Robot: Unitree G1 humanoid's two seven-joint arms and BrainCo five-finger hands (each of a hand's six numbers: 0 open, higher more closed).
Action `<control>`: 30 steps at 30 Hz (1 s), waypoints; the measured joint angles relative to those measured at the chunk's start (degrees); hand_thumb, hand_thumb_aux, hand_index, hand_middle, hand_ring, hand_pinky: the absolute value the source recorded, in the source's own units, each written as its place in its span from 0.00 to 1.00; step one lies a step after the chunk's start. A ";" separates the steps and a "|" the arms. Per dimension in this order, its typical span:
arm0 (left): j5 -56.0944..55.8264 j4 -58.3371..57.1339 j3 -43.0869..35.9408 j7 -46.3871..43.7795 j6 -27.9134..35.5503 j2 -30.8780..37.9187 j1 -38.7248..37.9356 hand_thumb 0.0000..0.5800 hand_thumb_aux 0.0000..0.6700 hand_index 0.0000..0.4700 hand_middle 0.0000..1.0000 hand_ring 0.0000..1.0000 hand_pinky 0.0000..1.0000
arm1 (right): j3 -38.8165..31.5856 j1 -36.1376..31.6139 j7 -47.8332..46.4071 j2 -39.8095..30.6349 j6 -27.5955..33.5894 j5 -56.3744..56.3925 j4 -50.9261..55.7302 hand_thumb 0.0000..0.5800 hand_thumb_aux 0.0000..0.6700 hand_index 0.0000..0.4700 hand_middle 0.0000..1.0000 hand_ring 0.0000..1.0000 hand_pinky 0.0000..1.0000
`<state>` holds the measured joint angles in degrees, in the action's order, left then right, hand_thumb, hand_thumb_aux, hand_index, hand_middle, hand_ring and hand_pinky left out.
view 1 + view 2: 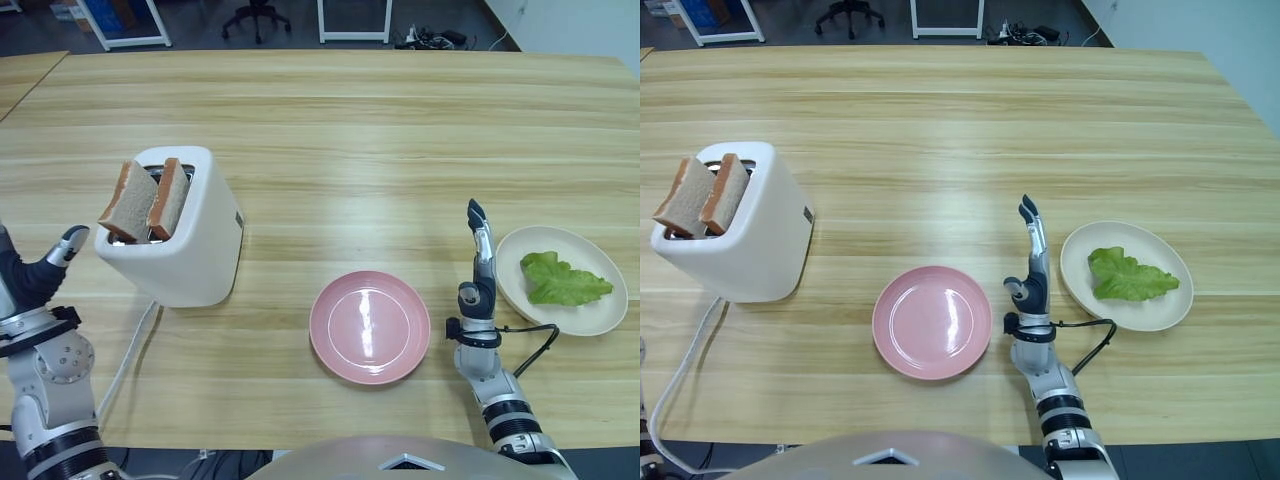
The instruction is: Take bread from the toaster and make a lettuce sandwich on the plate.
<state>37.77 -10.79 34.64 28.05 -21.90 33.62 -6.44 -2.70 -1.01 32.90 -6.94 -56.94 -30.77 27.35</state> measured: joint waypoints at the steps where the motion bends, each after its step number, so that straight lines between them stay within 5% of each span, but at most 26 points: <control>1: -0.22 -2.50 -2.00 -1.73 0.44 1.75 1.20 0.00 0.00 0.00 0.00 0.00 0.00 | -0.20 -0.25 0.31 -0.01 0.23 -0.34 0.38 0.00 0.00 0.00 0.00 0.00 0.00; 10: -5.16 -9.79 -10.05 -14.06 3.04 10.77 5.93 0.00 0.00 0.00 0.00 0.00 0.00 | -1.50 -2.71 2.51 -0.13 0.62 -1.61 2.87 0.00 0.00 0.00 0.00 0.00 0.00; 20: -7.50 -6.78 -15.13 -23.34 0.46 16.29 0.19 0.00 0.00 0.00 0.00 0.00 0.00 | -2.44 -4.89 4.75 -0.50 0.99 -2.22 5.44 0.00 0.00 0.00 0.00 0.00 0.00; 21: -7.48 -6.63 -15.32 -23.51 0.40 16.49 0.23 0.13 0.07 0.07 0.00 0.00 0.00 | -2.47 -4.97 4.86 -0.50 0.99 -2.29 5.51 0.00 0.00 0.00 0.00 0.00 0.00; 23: -7.47 -6.75 -16.50 -23.82 0.41 17.01 0.75 0.75 0.50 0.50 0.00 0.00 0.00 | -2.69 -5.33 5.40 -0.52 1.00 -2.42 5.93 0.00 0.00 0.00 0.00 0.00 0.00; 24: -7.52 -6.80 -16.67 -23.73 0.20 17.11 1.04 0.92 0.72 0.72 0.00 0.00 0.00 | -2.99 -5.61 5.51 -0.54 0.99 -2.48 6.28 0.00 0.00 0.00 0.00 0.00 0.00; 25: -7.52 -6.89 -16.83 -23.59 0.17 17.40 1.59 1.00 1.00 1.00 0.00 0.00 0.00 | -3.16 -5.80 5.64 -0.60 0.99 -2.52 6.56 0.00 0.00 0.00 0.00 0.00 0.00; 27: -7.51 -6.95 -17.30 -23.50 0.20 18.74 3.06 1.00 1.00 1.00 0.00 0.00 0.00 | -3.55 -6.03 5.93 -0.75 0.98 -2.67 6.83 0.00 0.00 0.00 0.00 0.00 0.00; 29: -7.49 -7.06 -17.89 -23.00 -0.15 18.99 3.71 1.00 1.00 1.00 0.75 0.75 0.75 | -3.66 -6.28 6.25 -0.75 0.98 -2.94 7.16 0.00 0.00 0.00 0.00 0.00 0.00; 30: -7.44 -7.44 -18.25 -22.28 -0.11 18.99 4.09 1.00 1.00 1.00 0.92 0.92 0.92 | -3.74 -6.38 6.44 -0.77 0.98 -2.94 7.33 0.00 0.00 0.00 0.00 0.00 0.00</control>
<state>30.33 -18.23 16.39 5.77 -22.01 52.61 -2.35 -6.44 -7.39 39.34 -7.71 -55.97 -33.71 34.68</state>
